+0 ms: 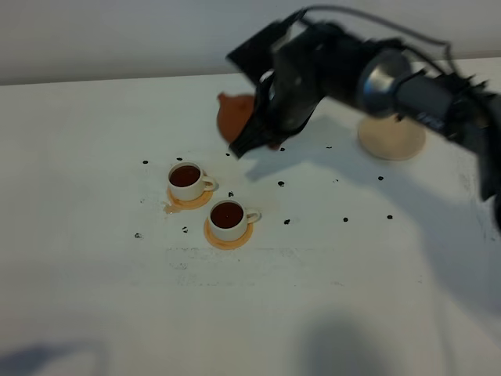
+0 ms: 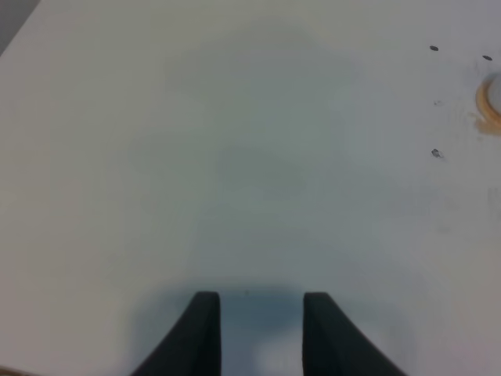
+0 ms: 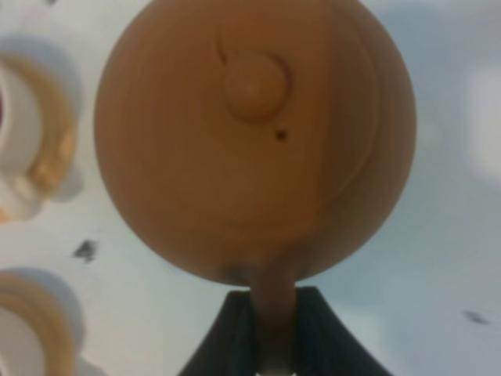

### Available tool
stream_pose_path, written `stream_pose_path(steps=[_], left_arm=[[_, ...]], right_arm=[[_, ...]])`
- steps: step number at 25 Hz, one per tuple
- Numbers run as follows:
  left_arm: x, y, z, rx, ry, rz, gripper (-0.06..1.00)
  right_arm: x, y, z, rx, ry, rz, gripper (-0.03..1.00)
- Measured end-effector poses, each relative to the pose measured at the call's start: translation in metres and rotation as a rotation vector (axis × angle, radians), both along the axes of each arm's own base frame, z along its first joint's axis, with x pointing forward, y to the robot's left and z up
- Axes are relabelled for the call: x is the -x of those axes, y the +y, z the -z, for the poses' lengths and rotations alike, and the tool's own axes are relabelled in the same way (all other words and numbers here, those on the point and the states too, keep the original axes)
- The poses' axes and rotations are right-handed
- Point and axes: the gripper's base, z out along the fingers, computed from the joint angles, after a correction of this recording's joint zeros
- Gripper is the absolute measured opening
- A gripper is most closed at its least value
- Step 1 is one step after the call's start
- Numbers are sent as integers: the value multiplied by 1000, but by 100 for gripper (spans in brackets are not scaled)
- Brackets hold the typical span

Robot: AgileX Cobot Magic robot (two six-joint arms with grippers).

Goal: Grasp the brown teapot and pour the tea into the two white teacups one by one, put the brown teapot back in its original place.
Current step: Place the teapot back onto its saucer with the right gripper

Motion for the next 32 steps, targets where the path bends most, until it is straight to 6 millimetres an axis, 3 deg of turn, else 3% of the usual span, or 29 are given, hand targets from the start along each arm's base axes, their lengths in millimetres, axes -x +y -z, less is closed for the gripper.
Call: stream_pose_path(steps=[6,17,20,25,32], left_arm=[[0,0,0,1,0,-1,25],[0,0,0,0,0,0,25],[0,0,0,0,0,0,25],[0,0,0,0,0,0,25],[0,0,0,0,0,0,25]], right_arm=[[0,-43,-26,-44,-31,108,9],[17,-149,-10,-96,-10,412,9],[17,-161,-4,-83,3,439,9],[11,-165,4,-86,-3,448,9],[3,-171,31,-59,36,462,9]])
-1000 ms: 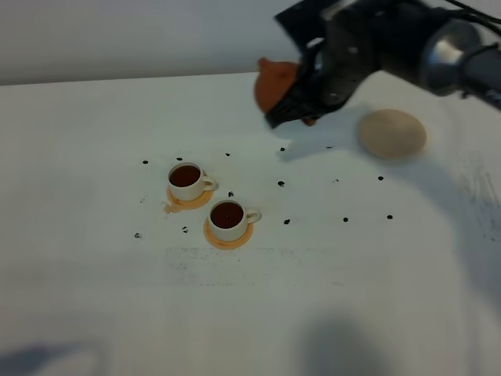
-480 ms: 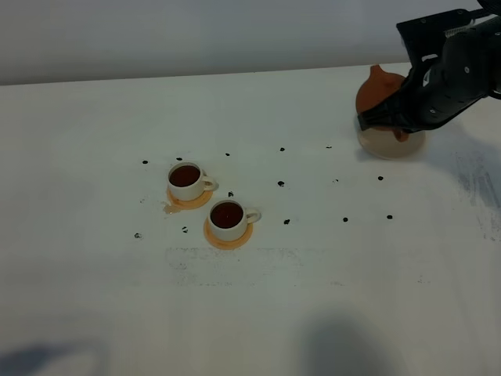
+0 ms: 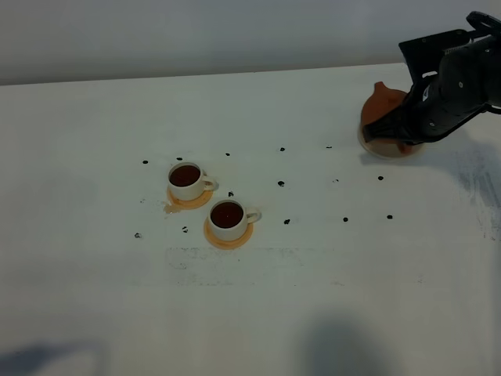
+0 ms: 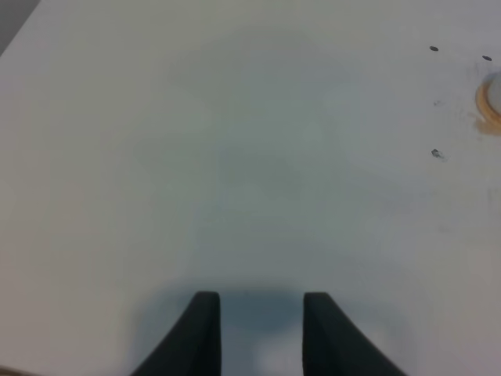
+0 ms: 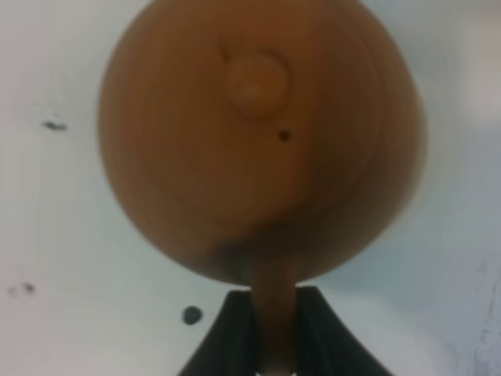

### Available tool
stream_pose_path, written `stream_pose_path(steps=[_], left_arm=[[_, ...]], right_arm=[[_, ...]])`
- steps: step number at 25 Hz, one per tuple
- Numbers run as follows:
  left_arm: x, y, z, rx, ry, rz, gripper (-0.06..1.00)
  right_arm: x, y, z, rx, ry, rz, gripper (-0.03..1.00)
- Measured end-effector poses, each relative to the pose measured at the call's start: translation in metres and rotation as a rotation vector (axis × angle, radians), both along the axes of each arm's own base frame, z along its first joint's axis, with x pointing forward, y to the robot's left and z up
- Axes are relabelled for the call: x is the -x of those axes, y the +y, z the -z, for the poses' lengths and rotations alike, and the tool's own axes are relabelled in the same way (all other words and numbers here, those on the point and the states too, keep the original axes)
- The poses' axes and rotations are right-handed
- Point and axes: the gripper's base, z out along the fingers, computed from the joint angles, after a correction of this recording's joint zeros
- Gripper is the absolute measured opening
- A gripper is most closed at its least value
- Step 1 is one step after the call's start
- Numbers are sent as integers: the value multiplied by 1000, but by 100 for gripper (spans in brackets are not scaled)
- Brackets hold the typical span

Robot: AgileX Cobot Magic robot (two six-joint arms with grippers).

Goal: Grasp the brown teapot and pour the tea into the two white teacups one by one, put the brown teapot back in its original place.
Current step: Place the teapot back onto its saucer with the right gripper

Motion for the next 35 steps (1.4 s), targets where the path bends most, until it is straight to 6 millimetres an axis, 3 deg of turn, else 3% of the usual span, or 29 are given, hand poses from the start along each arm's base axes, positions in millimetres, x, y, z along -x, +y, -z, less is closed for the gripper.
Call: stream_pose_path(steps=[8,26,29,35], left_arm=[[0,0,0,0,0,0,25],[0,0,0,0,0,0,25],[0,0,0,0,0,0,25],[0,0,0,0,0,0,25]], right_arm=[[-6,-4,20,10,20,5,9],[-9,-7,29,3,18,31,10],[-10,-8,29,0,18,38,16],[-10,-8,27,-13,21,70,42]])
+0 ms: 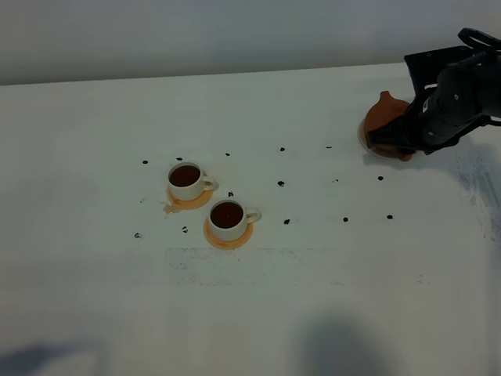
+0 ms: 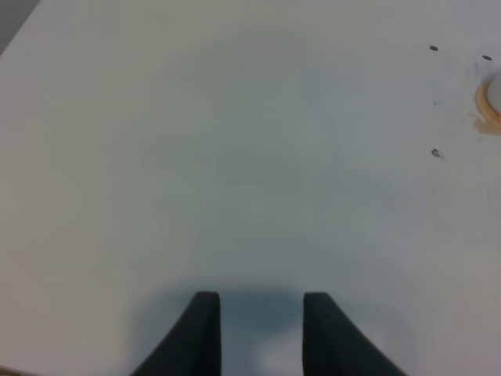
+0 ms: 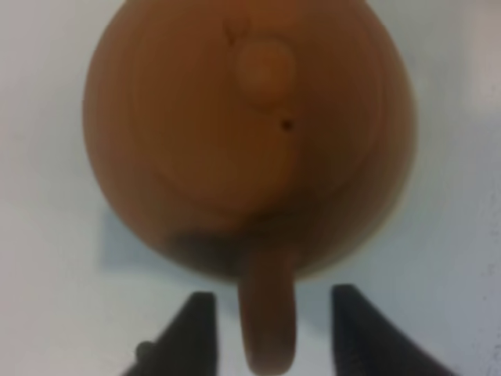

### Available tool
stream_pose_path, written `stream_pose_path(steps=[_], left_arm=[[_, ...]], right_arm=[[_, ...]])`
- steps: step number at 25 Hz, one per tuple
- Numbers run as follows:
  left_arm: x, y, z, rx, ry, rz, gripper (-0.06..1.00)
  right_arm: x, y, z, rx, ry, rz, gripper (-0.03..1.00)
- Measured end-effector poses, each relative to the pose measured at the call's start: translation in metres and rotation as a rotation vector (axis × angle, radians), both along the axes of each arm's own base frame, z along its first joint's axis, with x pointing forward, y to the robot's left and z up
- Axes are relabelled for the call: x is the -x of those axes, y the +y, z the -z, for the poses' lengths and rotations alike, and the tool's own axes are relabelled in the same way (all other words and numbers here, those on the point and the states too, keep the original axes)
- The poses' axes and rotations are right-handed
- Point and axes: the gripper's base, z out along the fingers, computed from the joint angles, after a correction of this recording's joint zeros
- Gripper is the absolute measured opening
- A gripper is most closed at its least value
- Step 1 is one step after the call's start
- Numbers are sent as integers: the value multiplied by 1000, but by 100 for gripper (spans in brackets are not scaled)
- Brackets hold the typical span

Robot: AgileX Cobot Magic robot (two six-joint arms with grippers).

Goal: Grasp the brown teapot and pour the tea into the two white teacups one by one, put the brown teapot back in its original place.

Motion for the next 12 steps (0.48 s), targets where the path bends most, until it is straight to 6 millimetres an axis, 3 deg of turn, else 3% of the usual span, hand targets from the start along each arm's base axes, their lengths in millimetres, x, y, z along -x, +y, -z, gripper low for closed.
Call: stream_pose_path(steps=[3,7,12], left_arm=[[0,0,0,0,0,0,25],[0,0,0,0,0,0,25],[0,0,0,0,0,0,25]], right_arm=[[2,-1,-9,0,-2,7,50],[10,-3,-42,-9,-49,13,53],[49,-11,-89,-55,-189,5,51]])
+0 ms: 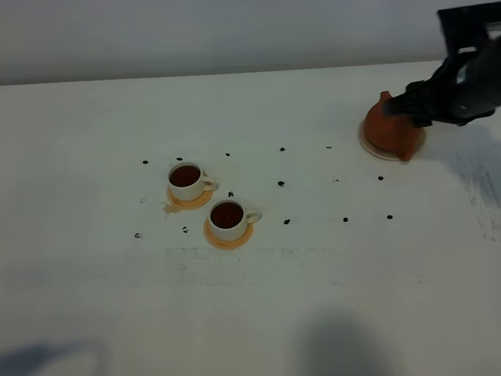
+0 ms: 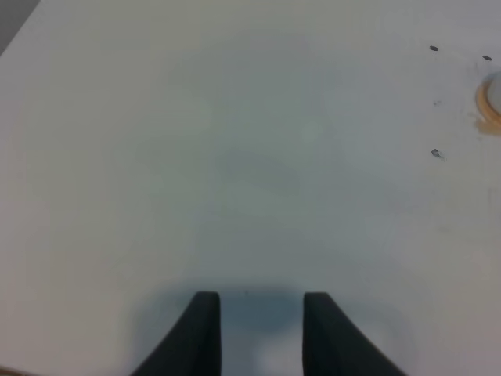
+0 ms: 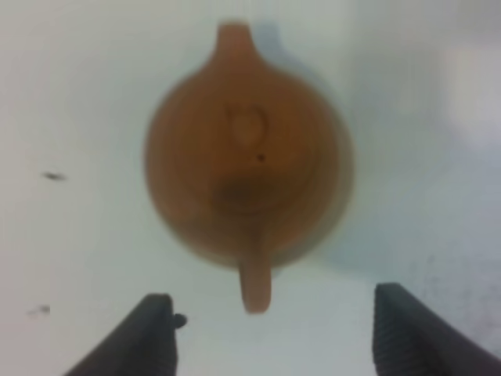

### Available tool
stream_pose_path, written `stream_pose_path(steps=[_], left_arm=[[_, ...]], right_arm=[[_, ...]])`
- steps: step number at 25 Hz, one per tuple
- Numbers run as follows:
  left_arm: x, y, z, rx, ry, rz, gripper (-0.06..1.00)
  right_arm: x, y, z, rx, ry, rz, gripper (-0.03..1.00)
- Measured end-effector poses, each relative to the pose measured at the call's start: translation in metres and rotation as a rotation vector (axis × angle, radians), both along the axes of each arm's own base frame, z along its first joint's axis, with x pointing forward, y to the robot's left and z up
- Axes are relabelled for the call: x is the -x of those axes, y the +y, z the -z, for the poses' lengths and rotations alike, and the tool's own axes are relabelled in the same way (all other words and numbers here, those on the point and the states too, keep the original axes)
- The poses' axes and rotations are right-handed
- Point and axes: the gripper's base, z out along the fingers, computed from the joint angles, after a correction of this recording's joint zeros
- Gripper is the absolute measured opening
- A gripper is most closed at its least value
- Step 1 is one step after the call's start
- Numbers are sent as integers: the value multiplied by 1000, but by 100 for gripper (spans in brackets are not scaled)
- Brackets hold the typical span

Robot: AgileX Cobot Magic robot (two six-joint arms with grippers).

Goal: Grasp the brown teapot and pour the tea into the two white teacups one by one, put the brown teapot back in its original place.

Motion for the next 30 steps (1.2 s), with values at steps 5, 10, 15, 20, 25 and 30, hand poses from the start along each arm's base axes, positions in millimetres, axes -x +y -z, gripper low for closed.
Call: stream_pose_path(steps=[5,10,15,20,25,30], left_arm=[[0,0,0,0,0,0,25],[0,0,0,0,0,0,25],[0,0,0,0,0,0,25],[0,0,0,0,0,0,25],[0,0,0,0,0,0,25],[0,0,0,0,0,0,25]], right_arm=[[55,-12,-38,-41,-88,8,48],[126,-31,-72,-30,-99,28,47],[198,-51,-91,-17,-105,54,47],[255,-66,-87,-27,-139,70,47],[292,-75,-71,-31,-150,81,47],[315,-77,-56,-9,-137,7,47]])
